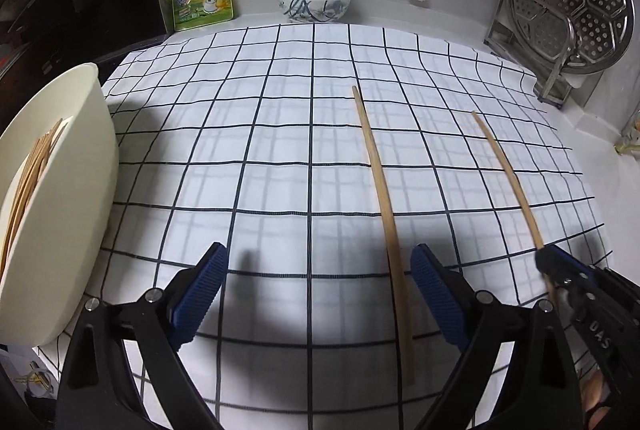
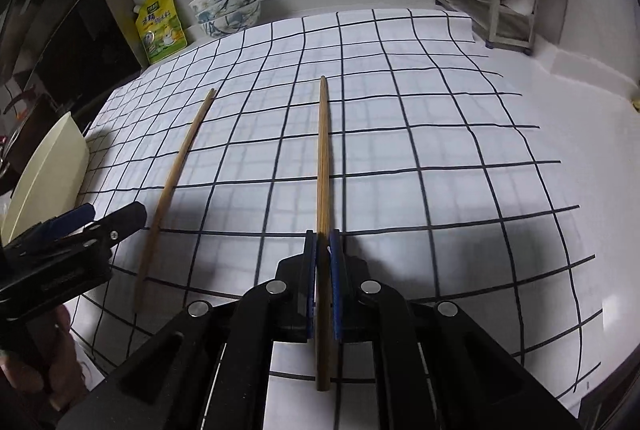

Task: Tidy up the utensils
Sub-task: 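Close the right tool on a chopstick while the left tool grasps another, then carry both held chopsticks over the cream basin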

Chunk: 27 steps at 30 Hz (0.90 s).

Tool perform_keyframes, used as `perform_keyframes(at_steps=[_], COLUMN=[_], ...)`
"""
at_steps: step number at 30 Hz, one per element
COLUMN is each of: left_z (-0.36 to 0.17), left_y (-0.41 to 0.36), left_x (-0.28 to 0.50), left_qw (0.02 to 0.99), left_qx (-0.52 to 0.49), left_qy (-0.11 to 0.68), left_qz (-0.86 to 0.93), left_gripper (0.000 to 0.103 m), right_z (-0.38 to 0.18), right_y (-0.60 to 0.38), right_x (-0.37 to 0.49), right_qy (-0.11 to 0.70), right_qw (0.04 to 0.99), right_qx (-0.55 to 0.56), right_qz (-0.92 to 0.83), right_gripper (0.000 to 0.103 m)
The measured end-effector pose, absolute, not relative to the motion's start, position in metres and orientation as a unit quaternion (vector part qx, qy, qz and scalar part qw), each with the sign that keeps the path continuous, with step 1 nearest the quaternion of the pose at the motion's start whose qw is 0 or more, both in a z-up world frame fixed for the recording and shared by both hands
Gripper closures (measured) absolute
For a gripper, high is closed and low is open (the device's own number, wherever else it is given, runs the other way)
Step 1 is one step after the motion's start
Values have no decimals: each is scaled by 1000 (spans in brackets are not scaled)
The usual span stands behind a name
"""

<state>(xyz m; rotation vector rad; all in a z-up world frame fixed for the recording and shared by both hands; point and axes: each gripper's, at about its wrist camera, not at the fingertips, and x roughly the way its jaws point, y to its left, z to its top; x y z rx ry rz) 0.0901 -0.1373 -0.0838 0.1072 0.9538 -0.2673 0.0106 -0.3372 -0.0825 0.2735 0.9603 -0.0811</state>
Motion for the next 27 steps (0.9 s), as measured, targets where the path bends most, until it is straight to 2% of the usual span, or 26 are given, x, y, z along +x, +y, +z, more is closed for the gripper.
perform_keyframes(at_steps=[4, 11, 19, 21, 23, 24, 26, 27], left_z=[-88, -92, -97, -96, -94, -92, -90, -90], left_y=[-139, -142, -153, -156, -159, -160, -160, -159], left_x=[96, 108, 110, 109, 106, 105, 103, 103], left_qw=[879, 878, 880, 880, 882, 882, 882, 881], left_qx=[54, 50, 62, 64, 66, 65, 62, 59], left_qy=[457, 461, 457, 454, 447, 445, 444, 446], left_qz=[-125, -117, -117, -125, -134, -137, -144, -146], left_gripper=[12, 12, 15, 22, 41, 48, 79, 87], right_z=[-82, -81, -85, -85, -85, -85, -85, -85], right_y=[-335, -334, -322, -318, -316, -315, -312, -313], right_x=[11, 25, 37, 38, 38, 38, 38, 37], right_qy=[460, 455, 457, 456, 454, 454, 453, 453], right_qw=[879, 883, 886, 887, 888, 889, 889, 890], right_qx=[122, 101, 48, 39, 35, 34, 31, 33], right_qz=[-40, -54, -65, -61, -57, -52, -49, -46], right_gripper=[96, 80, 80, 80, 86, 93, 96, 96])
